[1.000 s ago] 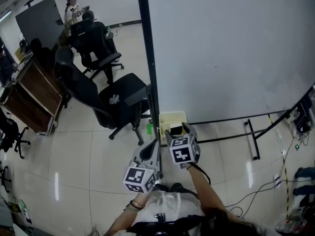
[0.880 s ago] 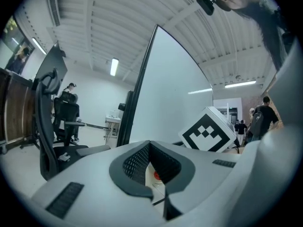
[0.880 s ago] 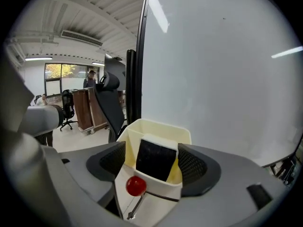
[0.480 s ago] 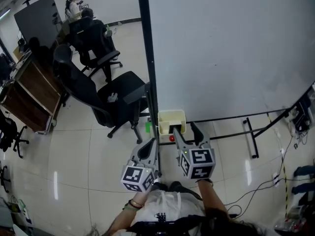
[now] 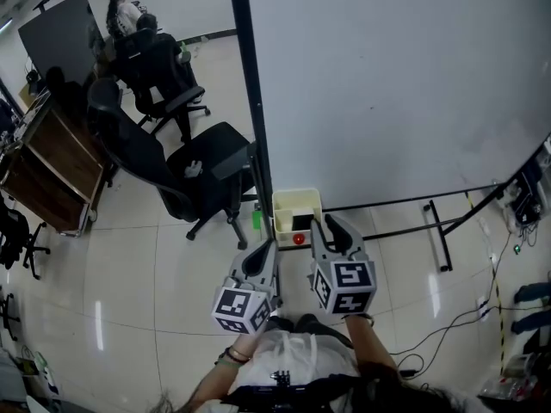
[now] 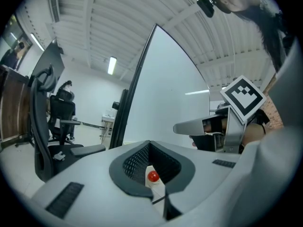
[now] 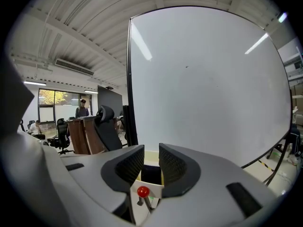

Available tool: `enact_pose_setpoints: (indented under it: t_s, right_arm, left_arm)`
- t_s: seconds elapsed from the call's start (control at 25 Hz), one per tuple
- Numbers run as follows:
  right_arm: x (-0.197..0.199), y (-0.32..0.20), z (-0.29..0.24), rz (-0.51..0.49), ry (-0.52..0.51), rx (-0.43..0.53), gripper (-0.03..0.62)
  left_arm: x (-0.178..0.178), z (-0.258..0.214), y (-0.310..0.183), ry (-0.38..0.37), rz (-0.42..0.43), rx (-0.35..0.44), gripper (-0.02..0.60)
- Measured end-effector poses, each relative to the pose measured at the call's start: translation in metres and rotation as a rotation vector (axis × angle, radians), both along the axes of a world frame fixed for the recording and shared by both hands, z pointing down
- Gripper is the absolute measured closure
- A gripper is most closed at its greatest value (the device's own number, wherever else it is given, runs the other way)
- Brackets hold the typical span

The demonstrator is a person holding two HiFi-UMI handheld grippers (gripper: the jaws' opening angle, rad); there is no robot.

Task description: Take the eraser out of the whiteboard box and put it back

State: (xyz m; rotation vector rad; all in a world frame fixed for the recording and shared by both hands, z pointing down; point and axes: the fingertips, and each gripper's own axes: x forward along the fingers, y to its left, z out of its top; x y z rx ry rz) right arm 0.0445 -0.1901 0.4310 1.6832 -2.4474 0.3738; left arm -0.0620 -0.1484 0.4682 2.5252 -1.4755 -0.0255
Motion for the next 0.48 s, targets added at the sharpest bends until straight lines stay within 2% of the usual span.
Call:
enact_pose_setpoints:
  t_s: [0.48]
  right_arm:
    - [-0.009, -0.0027, 0.0012, -0.032, 0.003, 0.0, 0.479]
  left_arm:
    - [-0.011, 0.0001, -0.0004, -0.002, -0.035, -0.002, 0.595]
